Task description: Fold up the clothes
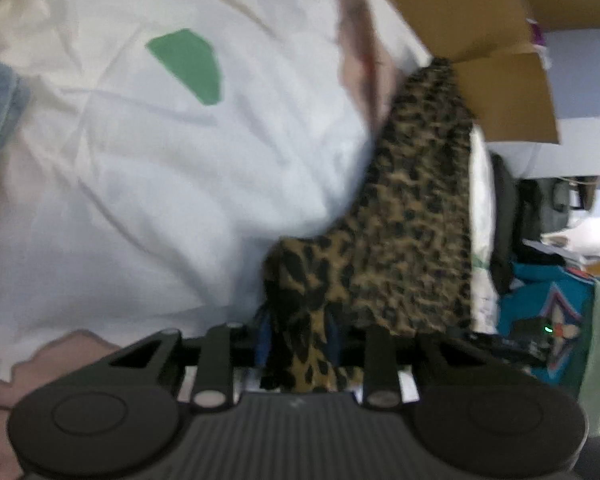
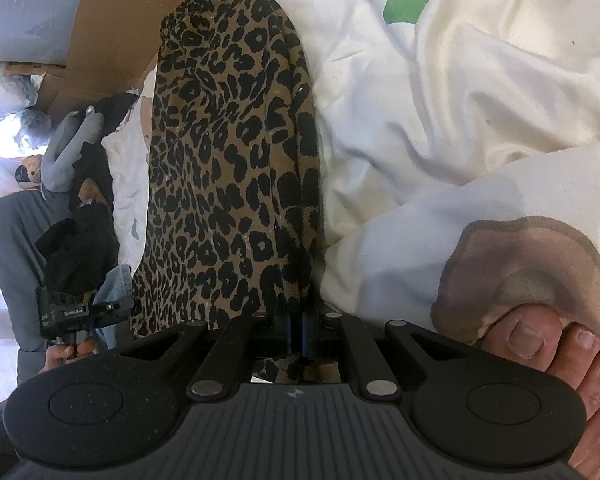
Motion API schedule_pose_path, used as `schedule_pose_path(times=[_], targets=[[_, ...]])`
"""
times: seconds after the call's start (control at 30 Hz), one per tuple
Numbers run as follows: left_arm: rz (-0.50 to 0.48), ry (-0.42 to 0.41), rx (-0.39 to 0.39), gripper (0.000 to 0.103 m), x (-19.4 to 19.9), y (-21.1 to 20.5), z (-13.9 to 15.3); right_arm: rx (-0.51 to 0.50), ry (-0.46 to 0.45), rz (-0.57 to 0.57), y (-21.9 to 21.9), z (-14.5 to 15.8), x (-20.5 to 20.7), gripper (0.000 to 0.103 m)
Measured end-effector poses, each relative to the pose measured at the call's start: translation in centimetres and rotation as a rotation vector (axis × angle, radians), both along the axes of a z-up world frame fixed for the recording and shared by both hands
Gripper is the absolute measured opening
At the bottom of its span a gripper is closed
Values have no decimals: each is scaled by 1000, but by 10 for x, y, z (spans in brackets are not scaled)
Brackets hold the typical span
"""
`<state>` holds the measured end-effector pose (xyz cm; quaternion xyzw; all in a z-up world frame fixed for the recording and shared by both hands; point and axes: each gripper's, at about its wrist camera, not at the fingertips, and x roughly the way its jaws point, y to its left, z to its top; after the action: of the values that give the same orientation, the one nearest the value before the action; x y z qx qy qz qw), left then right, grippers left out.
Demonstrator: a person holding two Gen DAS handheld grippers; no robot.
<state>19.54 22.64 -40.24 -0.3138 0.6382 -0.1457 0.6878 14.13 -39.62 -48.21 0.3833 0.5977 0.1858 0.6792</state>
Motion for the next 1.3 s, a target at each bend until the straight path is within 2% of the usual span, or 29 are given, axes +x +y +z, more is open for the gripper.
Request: schedule_pose_path(times=[0.07, 0.17, 0.4, 0.7, 1.0, 1.3], targets=[[1, 8, 14, 30, 2, 0, -5, 0, 1, 2, 1, 0, 0, 2], [-6, 28, -13, 35, 2, 0, -10, 3, 1, -2, 1, 0, 0, 3], [-44, 70, -70, 35, -10, 0, -18, 20, 11, 1, -2, -1, 0, 4], [39, 69, -168, 34, -8, 8, -31, 36, 22, 0, -2, -3, -2, 6], [81, 8, -254, 34, -1, 8, -34, 68, 25, -38, -2, -7, 3, 7], [-26, 43, -247, 33, -6, 1, -36, 83, 10, -39, -6, -5, -1, 6]])
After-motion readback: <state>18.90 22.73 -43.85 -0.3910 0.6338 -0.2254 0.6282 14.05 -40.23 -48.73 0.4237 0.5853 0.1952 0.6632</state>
